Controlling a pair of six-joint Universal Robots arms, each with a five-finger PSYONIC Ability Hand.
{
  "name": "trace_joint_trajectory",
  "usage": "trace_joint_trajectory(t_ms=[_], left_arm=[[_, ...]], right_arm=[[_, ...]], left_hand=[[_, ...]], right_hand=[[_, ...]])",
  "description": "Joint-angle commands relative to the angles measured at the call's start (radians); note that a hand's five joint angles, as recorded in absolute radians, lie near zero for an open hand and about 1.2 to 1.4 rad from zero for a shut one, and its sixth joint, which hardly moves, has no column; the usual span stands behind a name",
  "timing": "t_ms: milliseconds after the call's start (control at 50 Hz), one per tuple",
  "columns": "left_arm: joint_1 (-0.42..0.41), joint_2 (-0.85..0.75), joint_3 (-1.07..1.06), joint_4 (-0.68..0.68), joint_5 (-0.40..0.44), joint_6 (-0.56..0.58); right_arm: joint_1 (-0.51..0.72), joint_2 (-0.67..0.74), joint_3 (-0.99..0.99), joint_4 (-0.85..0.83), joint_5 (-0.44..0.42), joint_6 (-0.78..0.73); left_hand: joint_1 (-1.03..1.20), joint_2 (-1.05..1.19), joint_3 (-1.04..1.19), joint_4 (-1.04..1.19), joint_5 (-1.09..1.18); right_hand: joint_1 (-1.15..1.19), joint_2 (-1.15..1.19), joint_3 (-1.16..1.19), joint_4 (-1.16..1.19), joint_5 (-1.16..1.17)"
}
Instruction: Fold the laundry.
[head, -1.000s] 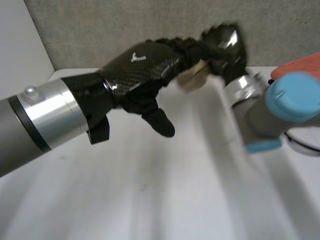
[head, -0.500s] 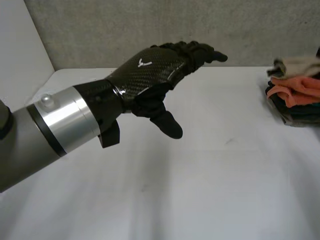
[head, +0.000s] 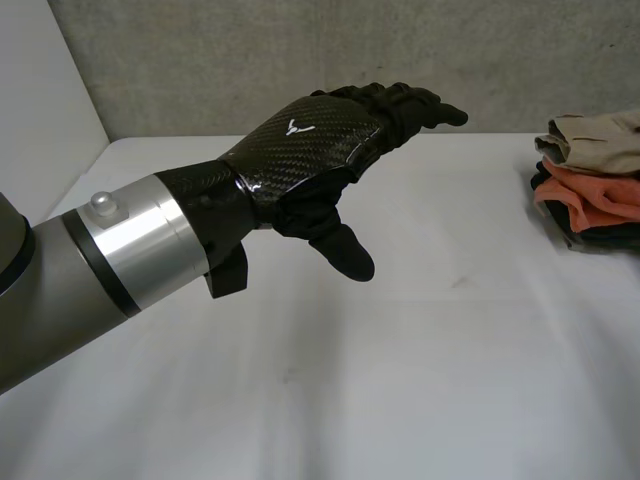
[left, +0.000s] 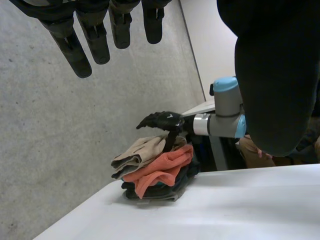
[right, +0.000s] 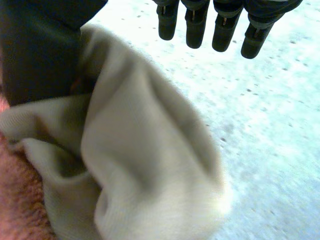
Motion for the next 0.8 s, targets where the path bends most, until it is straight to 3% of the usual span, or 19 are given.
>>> trace_joint_trajectory(t_ms=[20, 120, 160, 180, 260, 320, 380, 400, 420, 440, 500, 520, 540, 640, 720, 800], left_arm=[[0.0, 0.025, -0.013, 0.0, -0.002, -0.005], [0.003, 0.05, -0.028, 0.005, -0.02, -0.007], [0.003, 0.056, -0.03, 0.011, -0.029, -0.007], [0.005, 0.062, -0.03, 0.017, -0.04, -0.007], [0.011, 0.081, -0.015, 0.042, -0.083, -0.016], [0.023, 0.094, 0.024, 0.066, -0.138, -0.044], [0.043, 0.104, 0.056, 0.068, -0.213, -0.074], [0.064, 0.108, 0.079, 0.063, -0.282, -0.09], [0.08, 0.11, 0.093, 0.059, -0.322, -0.093], [0.124, 0.114, 0.116, 0.039, -0.438, -0.087], [0.189, 0.116, 0.142, 0.004, -0.558, -0.061], [0.248, 0.111, 0.157, -0.031, -0.628, -0.017], [0.273, 0.11, 0.162, -0.045, -0.646, 0.004], [0.44, 0.067, 0.153, -0.145, -0.64, 0.163], [0.566, -0.003, 0.075, -0.246, -0.566, 0.315], [0.652, -0.069, -0.017, -0.256, -0.505, 0.412]], right_arm=[[-0.063, -0.231, 0.157, 0.183, 0.016, -0.049], [-0.143, -0.348, 0.168, 0.407, 0.086, -0.244], [-0.157, -0.356, 0.14, 0.438, 0.163, -0.322], [-0.161, -0.358, 0.103, 0.441, 0.264, -0.402], [-0.122, -0.365, 0.011, 0.316, 0.497, -0.551], [-0.061, -0.38, 0.008, 0.164, 0.533, -0.56], [0.036, -0.449, 0.089, -0.057, 0.495, -0.531], [0.064, -0.477, 0.121, -0.114, 0.475, -0.519], [0.116, -0.533, 0.196, -0.227, 0.422, -0.484], [0.142, -0.561, 0.235, -0.275, 0.389, -0.461], [0.237, -0.643, 0.397, -0.418, 0.237, -0.338], [0.29, -0.679, 0.49, -0.452, 0.152, -0.251], [0.308, -0.69, 0.515, -0.458, 0.128, -0.223], [0.447, -0.727, 0.67, -0.428, 0.03, -0.033], [0.519, -0.729, 0.735, -0.3, 0.045, 0.039], [0.566, -0.717, 0.74, -0.11, 0.114, 0.052]], left_hand=[[0.017, 0.01, -0.031, -0.027, -0.048], [0.017, 0.01, -0.031, -0.027, -0.048], [0.017, 0.01, -0.031, -0.027, -0.048], [0.017, 0.01, -0.031, -0.027, -0.048], [0.017, 0.01, -0.031, -0.027, -0.048], [0.017, 0.01, -0.031, -0.027, -0.048], [0.017, 0.01, -0.031, -0.027, -0.048], [0.017, 0.01, -0.031, -0.027, -0.048], [0.017, 0.01, -0.031, -0.027, -0.048], [0.017, 0.01, -0.031, -0.027, -0.048], [0.017, 0.01, -0.031, -0.027, -0.048], [0.017, 0.01, -0.031, -0.027, -0.048], [0.017, 0.01, -0.031, -0.027, -0.048], [0.017, 0.01, -0.031, -0.027, -0.048], [0.017, 0.01, -0.031, -0.027, -0.048], [0.017, 0.01, -0.031, -0.027, -0.048]], right_hand=[[-0.053, -0.033, -0.034, -0.035, -0.05], [-0.053, -0.033, -0.034, -0.035, -0.05], [-0.053, -0.033, -0.034, -0.035, -0.05], [-0.053, -0.033, -0.034, -0.035, -0.05], [-0.053, -0.033, -0.034, -0.035, -0.05], [-0.053, -0.033, -0.034, -0.035, -0.05], [-0.053, -0.033, -0.034, -0.035, -0.05], [-0.053, -0.033, -0.034, -0.035, -0.05], [-0.053, -0.033, -0.034, -0.035, -0.05], [-0.053, -0.033, -0.034, -0.035, -0.05], [-0.053, -0.033, -0.034, -0.035, -0.05], [-0.053, -0.033, -0.034, -0.035, -0.05], [-0.053, -0.033, -0.034, -0.035, -0.05], [-0.053, -0.033, -0.034, -0.035, -0.05], [-0.053, -0.033, -0.034, -0.035, -0.05], [-0.053, -0.033, -0.034, -0.035, -0.05]])
